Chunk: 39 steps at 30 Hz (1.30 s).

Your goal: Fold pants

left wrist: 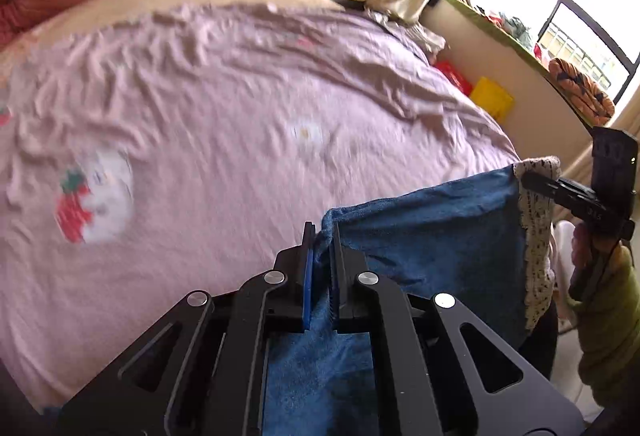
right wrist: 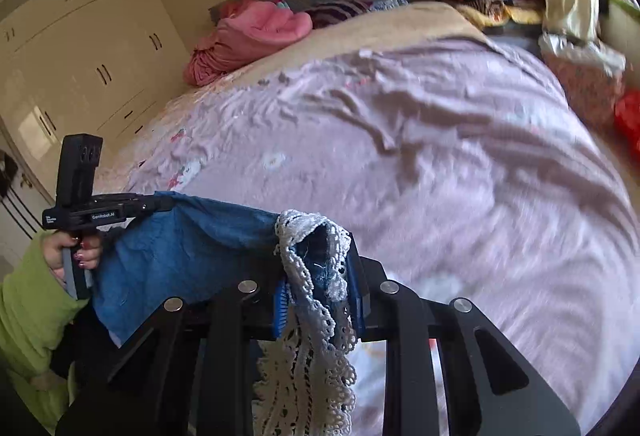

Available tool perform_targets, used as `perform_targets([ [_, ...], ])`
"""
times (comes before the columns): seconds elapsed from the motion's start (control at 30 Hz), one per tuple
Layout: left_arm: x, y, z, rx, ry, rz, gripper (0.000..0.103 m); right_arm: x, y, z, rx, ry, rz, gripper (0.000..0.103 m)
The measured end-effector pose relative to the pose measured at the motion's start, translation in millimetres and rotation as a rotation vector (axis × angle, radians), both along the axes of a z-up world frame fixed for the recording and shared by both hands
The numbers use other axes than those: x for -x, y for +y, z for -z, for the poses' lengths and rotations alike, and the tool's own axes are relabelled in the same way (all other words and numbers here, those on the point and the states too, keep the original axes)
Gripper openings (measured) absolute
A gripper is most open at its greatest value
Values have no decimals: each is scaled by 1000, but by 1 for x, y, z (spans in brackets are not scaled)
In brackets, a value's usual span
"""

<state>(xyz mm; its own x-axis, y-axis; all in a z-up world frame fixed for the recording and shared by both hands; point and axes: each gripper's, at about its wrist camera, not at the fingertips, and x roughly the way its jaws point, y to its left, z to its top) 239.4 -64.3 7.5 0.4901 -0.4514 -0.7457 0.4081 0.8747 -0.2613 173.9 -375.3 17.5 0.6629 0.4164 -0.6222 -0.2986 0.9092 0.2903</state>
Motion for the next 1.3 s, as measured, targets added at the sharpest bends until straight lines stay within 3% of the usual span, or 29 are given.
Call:
perform_targets([
  [0.13,-24,-6,-11,-23,-34,-30,1,-36,1,-9,63,-9,22,22],
  [0.23,-38,-13,-7,-46,-36,-38,1,-66,0,0,136,17,41,22],
  [0.4,-61,-24,31,-124,21,-64,2,-106,2,52,222,147,55,22],
  [0.53,-64,-29,58,-190,30,-76,10,-109,4,70,241,162,78,28],
  [0.6,-62,-27,62,-183,23,-77,11,-107,5,68,254,152,87,32],
  [0.67,-59,-23,58,-185,16,-95,18,-101,3,60,254,141,109,45],
  [0.73,-51,-19,49,-197,0,-122,24,-92,-1,50,250,127,134,48],
  [0.87,-22,-4,28,-188,-43,-143,48,-57,-12,24,196,72,154,62],
  [1.07,43,20,7,-133,-89,-175,61,6,-18,5,117,30,163,68],
  [1.17,80,32,2,-141,-123,-186,70,32,-18,7,106,39,180,70],
  [1.3,131,56,1,-153,-174,-244,73,62,-16,21,49,66,204,70],
])
